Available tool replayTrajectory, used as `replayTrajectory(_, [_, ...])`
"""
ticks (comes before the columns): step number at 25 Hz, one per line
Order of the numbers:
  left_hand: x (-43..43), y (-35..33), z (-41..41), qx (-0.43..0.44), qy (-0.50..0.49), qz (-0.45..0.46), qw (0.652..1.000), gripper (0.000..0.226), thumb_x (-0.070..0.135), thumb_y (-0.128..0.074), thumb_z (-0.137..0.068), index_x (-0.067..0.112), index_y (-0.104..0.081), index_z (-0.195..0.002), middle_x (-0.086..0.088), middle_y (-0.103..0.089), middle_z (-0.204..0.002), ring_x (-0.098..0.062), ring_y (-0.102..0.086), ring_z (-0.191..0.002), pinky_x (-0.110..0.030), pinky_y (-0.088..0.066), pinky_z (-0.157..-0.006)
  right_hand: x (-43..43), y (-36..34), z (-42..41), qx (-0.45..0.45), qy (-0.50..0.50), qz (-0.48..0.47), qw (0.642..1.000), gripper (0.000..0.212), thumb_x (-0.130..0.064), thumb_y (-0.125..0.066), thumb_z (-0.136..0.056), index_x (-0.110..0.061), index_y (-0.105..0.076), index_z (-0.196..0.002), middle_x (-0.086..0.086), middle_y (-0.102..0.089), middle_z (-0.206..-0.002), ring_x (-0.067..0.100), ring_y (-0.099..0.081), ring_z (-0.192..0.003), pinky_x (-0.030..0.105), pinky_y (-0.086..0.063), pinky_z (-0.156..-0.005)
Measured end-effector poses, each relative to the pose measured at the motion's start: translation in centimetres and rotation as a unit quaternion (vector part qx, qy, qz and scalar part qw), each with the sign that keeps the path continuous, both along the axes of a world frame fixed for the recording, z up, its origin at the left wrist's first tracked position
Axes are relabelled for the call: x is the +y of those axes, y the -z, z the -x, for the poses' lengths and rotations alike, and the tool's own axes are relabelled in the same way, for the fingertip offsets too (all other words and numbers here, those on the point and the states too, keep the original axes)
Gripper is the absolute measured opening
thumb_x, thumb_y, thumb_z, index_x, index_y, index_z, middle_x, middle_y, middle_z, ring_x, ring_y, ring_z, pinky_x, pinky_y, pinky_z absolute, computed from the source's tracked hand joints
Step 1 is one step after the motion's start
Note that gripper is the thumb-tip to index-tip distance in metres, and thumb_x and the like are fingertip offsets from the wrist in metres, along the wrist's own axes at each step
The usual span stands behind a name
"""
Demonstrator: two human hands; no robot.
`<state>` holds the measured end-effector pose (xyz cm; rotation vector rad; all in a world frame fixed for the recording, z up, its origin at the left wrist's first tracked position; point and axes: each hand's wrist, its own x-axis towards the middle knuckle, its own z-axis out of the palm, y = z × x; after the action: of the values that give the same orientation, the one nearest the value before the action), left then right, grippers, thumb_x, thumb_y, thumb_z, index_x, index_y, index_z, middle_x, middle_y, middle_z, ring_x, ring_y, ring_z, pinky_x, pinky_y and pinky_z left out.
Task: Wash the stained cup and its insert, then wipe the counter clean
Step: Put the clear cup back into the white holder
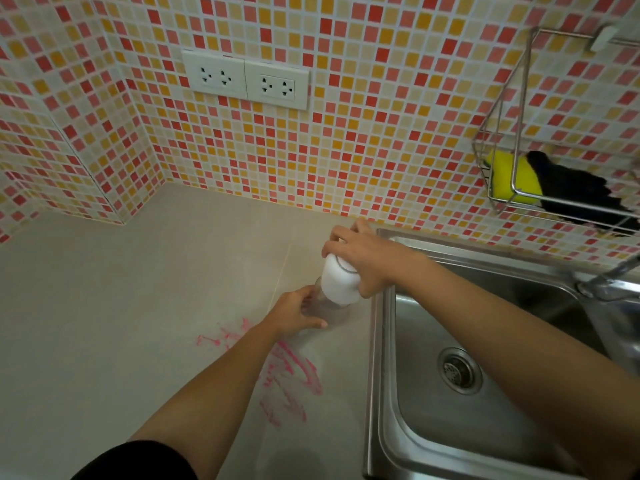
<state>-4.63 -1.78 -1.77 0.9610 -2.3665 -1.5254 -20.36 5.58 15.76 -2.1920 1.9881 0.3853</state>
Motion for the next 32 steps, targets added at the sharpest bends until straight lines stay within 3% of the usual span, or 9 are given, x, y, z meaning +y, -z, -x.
replayTrajectory(5, [0.0,-0.1,0.1,0.007,-0.001,0.002,1.000,0.081,0.020,-0.086,-0.064,0.013,-0.046,-0.134,-0.006,-0.061,-0.123,-0.014,-0.058,-0.103,-0.020,-0.046,-0.086,0.0,1.0,1.1,-0.058,0.029,-0.032,0.997,0.102,-0.021,-0.078,-0.065,-0.029,-0.017,-0.146,0.001,-0.033,-0.136,0.025,-0.029,-0.118,0.042,-0.041,-0.097])
replayTrajectory(8, [0.0,0.0,0.1,0.004,-0.002,0.002,1.000,0.079,0.021,-0.087,-0.063,0.014,-0.048,-0.132,-0.006,-0.063,-0.119,-0.015,-0.060,-0.104,-0.022,-0.049,-0.087,0.7,1.6,1.9,-0.194,0.092,-0.003,0.977,0.102,-0.032,-0.082,-0.063,-0.027,-0.022,-0.144,-0.002,-0.038,-0.137,0.020,-0.034,-0.120,0.041,-0.038,-0.102])
replayTrajectory(11, [-0.1,0.2,0.1,0.004,-0.005,-0.004,1.000,0.077,0.021,-0.087,-0.063,0.016,-0.050,-0.131,-0.005,-0.064,-0.117,-0.017,-0.062,-0.105,-0.025,-0.051,-0.089,2.0,3.3,2.0,-0.357,0.156,0.039,0.920,0.084,-0.030,-0.084,-0.062,-0.030,-0.038,-0.133,-0.003,-0.045,-0.130,0.015,-0.042,-0.117,0.039,-0.040,-0.103])
replayTrajectory(14, [-0.1,0.2,0.1,0.003,-0.004,0.002,1.000,0.076,0.022,-0.087,-0.062,0.017,-0.051,-0.129,-0.003,-0.065,-0.117,-0.016,-0.063,-0.103,-0.028,-0.052,-0.090,3.3,6.1,1.4,-0.498,0.235,0.070,0.832,0.094,-0.023,-0.086,-0.061,-0.033,-0.030,-0.136,-0.003,-0.047,-0.132,0.017,-0.047,-0.120,0.038,-0.042,-0.103])
replayTrajectory(18, [-0.1,0.1,0.0,0.008,-0.007,-0.006,1.000,0.075,0.018,-0.087,-0.062,0.016,-0.052,-0.128,-0.002,-0.066,-0.116,-0.013,-0.064,-0.102,-0.026,-0.051,-0.090,4.4,9.6,0.4,-0.593,0.289,0.144,0.738,0.081,-0.013,-0.088,-0.058,-0.029,-0.046,-0.126,-0.005,-0.055,-0.128,0.010,-0.052,-0.119,0.030,-0.045,-0.102])
replayTrajectory(22, [-0.1,0.2,0.0,0.013,-0.018,-0.015,1.000,0.076,0.018,-0.088,-0.060,0.017,-0.053,-0.127,-0.002,-0.066,-0.117,-0.013,-0.064,-0.103,-0.030,-0.052,-0.092,4.8,11.4,-0.9,-0.621,0.324,0.197,0.686,0.080,-0.008,-0.089,-0.055,-0.026,-0.050,-0.122,-0.004,-0.057,-0.125,0.011,-0.053,-0.118,0.025,-0.049,-0.095])
replayTrajectory(24, [-0.1,0.1,0.0,0.018,-0.029,-0.026,0.999,0.076,0.016,-0.088,-0.060,0.016,-0.052,-0.127,-0.002,-0.065,-0.119,-0.013,-0.064,-0.104,-0.030,-0.052,-0.093,4.7,11.8,-1.4,-0.618,0.336,0.218,0.677,0.082,-0.008,-0.089,-0.054,-0.024,-0.049,-0.124,-0.004,-0.057,-0.125,0.010,-0.053,-0.118,0.025,-0.048,-0.096])
replayTrajectory(29, [0.2,-0.3,0.2,0.021,-0.044,-0.051,0.997,0.079,0.007,-0.087,-0.060,0.010,-0.050,-0.129,-0.004,-0.062,-0.121,-0.015,-0.061,-0.107,-0.019,-0.049,-0.087,4.7,12.5,-1.3,-0.600,0.340,0.215,0.691,0.084,-0.015,-0.090,-0.054,-0.024,-0.049,-0.126,-0.005,-0.056,-0.126,0.011,-0.052,-0.118,0.028,-0.048,-0.098])
replayTrajectory(32, [0.3,-0.5,0.2,0.022,-0.062,-0.089,0.994,0.083,-0.002,-0.083,-0.060,0.006,-0.045,-0.133,-0.006,-0.059,-0.125,-0.017,-0.059,-0.110,-0.019,-0.048,-0.087,4.6,12.9,-1.2,-0.596,0.340,0.204,0.698,0.085,-0.015,-0.090,-0.054,-0.023,-0.048,-0.127,-0.005,-0.056,-0.125,0.011,-0.052,-0.118,0.031,-0.047,-0.099])
